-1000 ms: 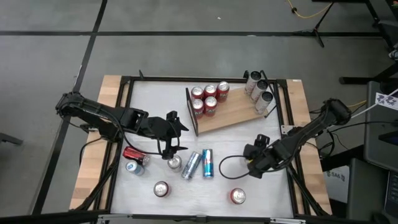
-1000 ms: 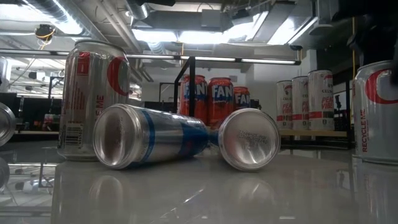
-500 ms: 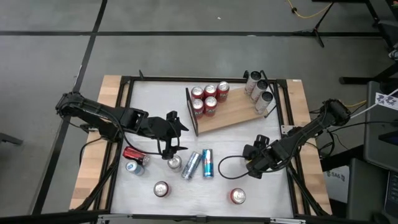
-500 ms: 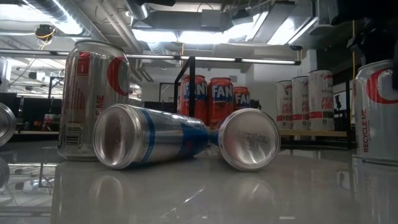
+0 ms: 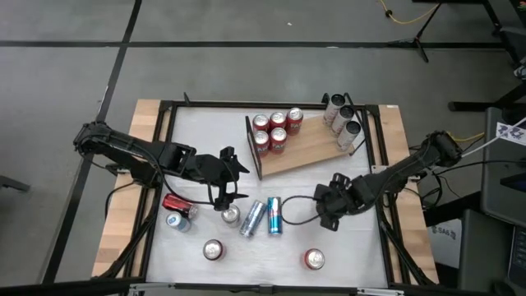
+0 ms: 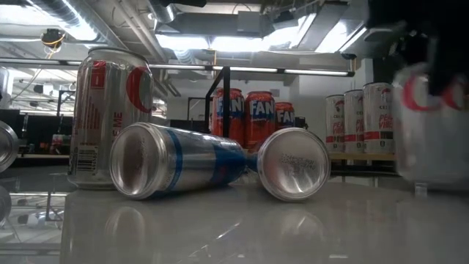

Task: Place canned beverage on shelf
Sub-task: Put the right white soda can on the shelf

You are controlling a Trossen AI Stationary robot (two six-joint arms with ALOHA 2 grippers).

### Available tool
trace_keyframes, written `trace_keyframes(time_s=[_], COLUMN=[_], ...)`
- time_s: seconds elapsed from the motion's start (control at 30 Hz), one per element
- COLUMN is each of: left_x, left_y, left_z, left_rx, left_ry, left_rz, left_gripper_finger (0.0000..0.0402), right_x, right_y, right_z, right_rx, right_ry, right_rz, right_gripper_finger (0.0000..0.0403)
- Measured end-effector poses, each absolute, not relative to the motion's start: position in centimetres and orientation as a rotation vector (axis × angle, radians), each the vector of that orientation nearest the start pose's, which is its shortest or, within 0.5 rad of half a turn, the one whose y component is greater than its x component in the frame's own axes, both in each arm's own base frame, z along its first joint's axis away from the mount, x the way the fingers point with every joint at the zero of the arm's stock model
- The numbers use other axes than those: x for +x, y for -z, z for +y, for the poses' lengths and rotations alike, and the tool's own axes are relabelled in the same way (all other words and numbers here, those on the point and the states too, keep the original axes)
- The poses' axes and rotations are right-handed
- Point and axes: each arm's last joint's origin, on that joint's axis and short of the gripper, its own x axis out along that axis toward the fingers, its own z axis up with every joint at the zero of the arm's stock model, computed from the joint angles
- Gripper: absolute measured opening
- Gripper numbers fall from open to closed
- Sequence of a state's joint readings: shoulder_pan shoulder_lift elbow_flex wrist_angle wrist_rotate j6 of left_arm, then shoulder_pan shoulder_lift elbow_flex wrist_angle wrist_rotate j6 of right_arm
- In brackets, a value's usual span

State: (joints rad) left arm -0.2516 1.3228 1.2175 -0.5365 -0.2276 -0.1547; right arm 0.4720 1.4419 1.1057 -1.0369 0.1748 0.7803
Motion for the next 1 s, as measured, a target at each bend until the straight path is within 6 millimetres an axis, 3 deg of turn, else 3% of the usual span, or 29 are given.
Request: trace_keyframes(time_s=[0.27,0.63,1.0], left_x=[27.5,27.5,26.9], left_y=[-33.6,-33.6,-33.9], left_z=[-6.4,-6.1,-5.7], left_rx=[0.011,0.035,0.075], left_ry=[-0.026,-0.100,-0.210], left_rz=[0.622,0.610,0.604], left_gripper_finger=[0.0350,0.0350,0.0350], right_x=[25.5,28.8,29.7], right_y=[-27.2,-29.0,-29.6], right_z=[7.8,2.7,-1.9], right_rx=[0.238,0.256,0.275], right_ry=[0.277,0.230,0.313], right_rz=[1.204,0.972,0.862], right_gripper_finger=[0.0290,0.0291,0.0292])
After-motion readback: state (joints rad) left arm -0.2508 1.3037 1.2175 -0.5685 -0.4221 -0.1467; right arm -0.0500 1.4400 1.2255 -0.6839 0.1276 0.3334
